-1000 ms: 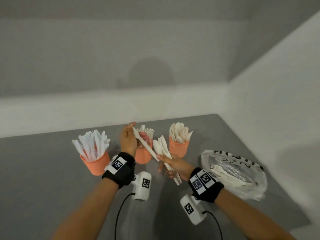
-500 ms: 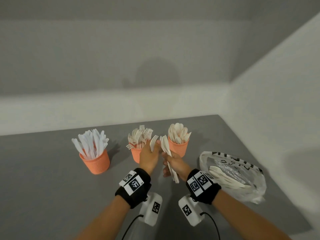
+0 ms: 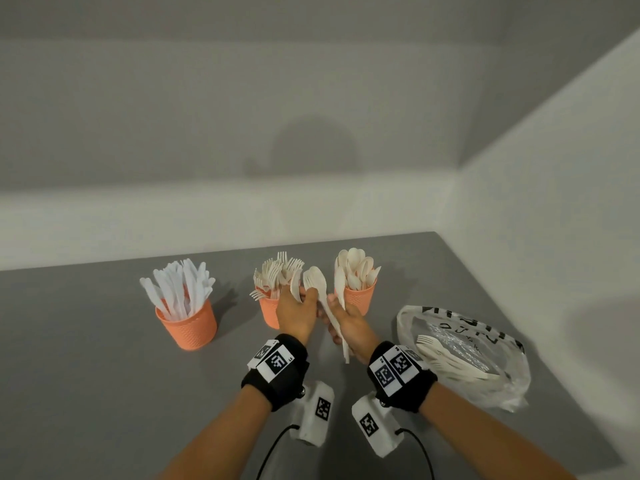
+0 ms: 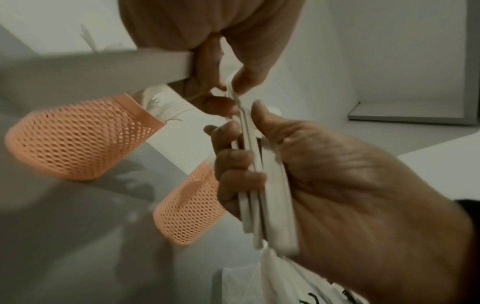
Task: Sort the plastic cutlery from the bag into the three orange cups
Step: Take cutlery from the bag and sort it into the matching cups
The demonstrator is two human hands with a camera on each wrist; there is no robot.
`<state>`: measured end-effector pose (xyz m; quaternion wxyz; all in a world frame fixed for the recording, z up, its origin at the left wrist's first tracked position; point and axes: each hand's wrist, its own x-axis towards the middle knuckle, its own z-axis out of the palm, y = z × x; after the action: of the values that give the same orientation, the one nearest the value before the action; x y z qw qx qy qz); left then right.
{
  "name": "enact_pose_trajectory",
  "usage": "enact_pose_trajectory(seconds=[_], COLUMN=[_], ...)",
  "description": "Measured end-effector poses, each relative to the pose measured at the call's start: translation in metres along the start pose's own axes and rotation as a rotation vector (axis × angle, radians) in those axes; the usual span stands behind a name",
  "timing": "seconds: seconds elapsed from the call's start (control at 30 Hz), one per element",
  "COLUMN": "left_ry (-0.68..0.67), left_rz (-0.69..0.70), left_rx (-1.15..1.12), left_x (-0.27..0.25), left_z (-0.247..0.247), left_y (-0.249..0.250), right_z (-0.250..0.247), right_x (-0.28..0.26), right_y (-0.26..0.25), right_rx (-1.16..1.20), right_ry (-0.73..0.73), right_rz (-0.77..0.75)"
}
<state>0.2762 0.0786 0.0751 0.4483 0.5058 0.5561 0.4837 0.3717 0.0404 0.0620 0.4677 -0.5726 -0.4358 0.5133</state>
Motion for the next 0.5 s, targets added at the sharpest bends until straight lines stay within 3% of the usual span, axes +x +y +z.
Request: enact_pose_trajectory(seconds=[0.13,0.33,0.5], left_ry=[0.043,-0.060,0.078], left_rz=[-0.033,-0.143,-0.154], left_rx=[-0.136,-0.209,-0.238], left_x=[0.000,-0.007,0.001], left_z=[0.003,0.007,-0.003], left_y=[-0.001,-0.001,0.005], right_z=[0.000,0.009,0.003], right_x=[0.007,0.007,0.017], right_y=[0.003,0.004,0.017], right_rx=[-0.012,0.006,-0.082], right_ry=[0.022,0.043,0.256], right_rz=[-0.022,-0.087,-0.113])
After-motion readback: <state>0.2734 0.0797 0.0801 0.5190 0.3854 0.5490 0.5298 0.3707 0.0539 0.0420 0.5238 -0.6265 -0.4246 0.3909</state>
